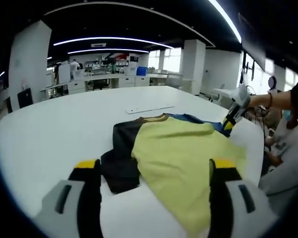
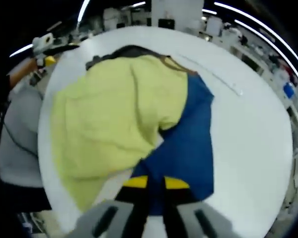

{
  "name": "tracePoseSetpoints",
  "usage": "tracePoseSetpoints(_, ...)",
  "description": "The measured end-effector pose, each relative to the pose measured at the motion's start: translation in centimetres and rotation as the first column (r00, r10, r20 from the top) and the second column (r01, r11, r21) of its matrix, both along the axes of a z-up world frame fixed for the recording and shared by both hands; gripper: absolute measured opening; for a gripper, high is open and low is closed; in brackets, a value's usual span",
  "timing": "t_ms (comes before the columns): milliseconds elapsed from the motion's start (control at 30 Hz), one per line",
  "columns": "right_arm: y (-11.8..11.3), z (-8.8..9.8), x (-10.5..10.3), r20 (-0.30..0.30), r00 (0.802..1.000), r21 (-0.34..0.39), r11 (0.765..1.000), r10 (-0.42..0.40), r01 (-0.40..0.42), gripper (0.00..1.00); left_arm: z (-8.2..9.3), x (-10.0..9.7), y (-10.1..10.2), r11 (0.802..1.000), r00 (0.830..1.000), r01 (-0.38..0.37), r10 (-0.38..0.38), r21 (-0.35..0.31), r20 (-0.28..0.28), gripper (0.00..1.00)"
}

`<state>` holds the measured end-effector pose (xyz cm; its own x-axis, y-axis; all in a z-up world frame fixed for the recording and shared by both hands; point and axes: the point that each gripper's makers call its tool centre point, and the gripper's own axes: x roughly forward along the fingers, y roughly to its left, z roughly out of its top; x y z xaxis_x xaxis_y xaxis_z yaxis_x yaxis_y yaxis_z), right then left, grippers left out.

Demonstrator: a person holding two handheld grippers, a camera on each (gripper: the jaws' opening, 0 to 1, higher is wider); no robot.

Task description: Fold the garment on the visible template until the final outline fits inside the template.

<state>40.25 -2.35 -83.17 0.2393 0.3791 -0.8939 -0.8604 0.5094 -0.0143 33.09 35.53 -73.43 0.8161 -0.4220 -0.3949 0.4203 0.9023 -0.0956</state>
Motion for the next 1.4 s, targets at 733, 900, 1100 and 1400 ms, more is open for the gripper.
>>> tracePoseSetpoints(733, -3.7, 4.5, 2.8, 0.124, 0.959, 0.113, 0.964, -0.254, 0.24, 0.0, 0.3, 0.0, 0.3, 1.0, 1.0, -0.013, 0.013, -0.003, 0.004, 0.85)
tracePoseSetpoints(900, -5.4, 5.2, 3.7, 0.162, 0.922, 0.123, 0.934, -0.352, 0.335, 0.0, 0.2, -0.1, 0.2, 1.0, 1.0, -0.013, 0.013, -0.003, 0.004, 0.85)
tracePoseSetpoints(1100, -7.2, 5.7, 4.7, 0.188, 0.881, 0.148, 0.899, -0.435, 0.412, 0.0, 0.2, 0.0, 0.2, 1.0, 1.0, -0.01, 0.01, -0.001, 0.002, 0.85)
tracePoseSetpoints(1400, -10.6, 6.0, 5.6, 0.239, 0.801, 0.165, 0.836, -0.549, 0.523, 0.0, -0.1, -0.1, 0.4, 1.0, 1.0, -0.01, 0.01, 0.004, -0.007, 0.85)
